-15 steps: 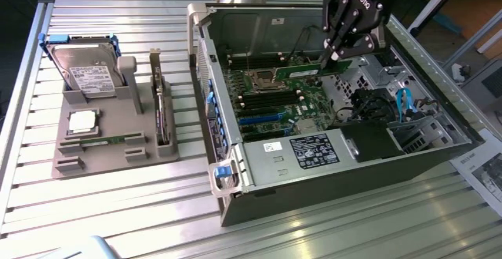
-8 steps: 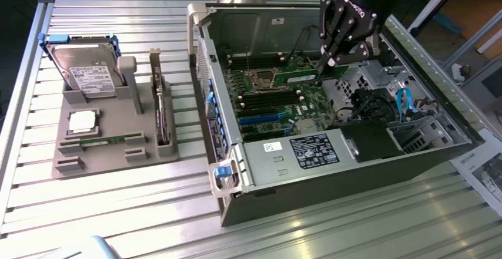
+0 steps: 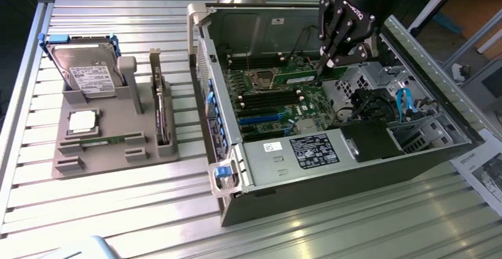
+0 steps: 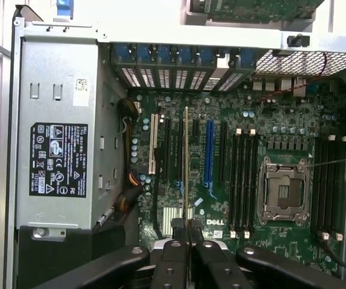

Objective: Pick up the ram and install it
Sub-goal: 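Pick up the ram and move it above insertion slot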

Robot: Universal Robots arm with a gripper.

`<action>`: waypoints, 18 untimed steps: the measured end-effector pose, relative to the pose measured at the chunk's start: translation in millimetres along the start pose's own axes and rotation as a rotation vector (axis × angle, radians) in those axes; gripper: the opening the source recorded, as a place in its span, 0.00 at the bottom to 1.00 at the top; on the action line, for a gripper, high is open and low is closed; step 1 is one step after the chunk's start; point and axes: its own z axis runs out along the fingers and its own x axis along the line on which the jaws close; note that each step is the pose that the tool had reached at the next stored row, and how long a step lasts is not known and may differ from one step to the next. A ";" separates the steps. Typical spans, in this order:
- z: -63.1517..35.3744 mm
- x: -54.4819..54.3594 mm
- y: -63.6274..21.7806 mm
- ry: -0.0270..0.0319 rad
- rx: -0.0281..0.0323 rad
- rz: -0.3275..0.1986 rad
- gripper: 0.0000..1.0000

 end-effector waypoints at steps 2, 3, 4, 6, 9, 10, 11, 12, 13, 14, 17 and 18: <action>1.5 -2.2 -0.1 0.0001 0.0000 0.000 0.12; 2.4 -3.9 -0.2 0.0001 0.0000 0.000 0.12; 3.3 -6.1 -0.3 0.0001 0.0000 0.000 0.12; 5.0 -11.3 -0.7 0.0000 0.0000 0.000 0.12; 7.3 -19.3 -1.2 0.0002 0.0000 0.000 0.12; 7.9 -21.4 -1.3 0.0001 0.0000 0.000 0.12; 8.7 -23.9 -1.5 0.0000 0.0000 0.000 0.12; 9.3 -26.1 -1.7 0.0001 0.0000 0.000 0.12; 9.9 -28.1 -1.8 0.0002 -0.0001 0.000 0.12; 10.6 -30.2 -2.0 0.0002 0.0000 0.000 0.12; 12.9 -37.2 -2.5 0.0000 0.0000 0.000 0.12; 13.7 -39.9 -2.7 0.0001 0.0000 0.000 0.12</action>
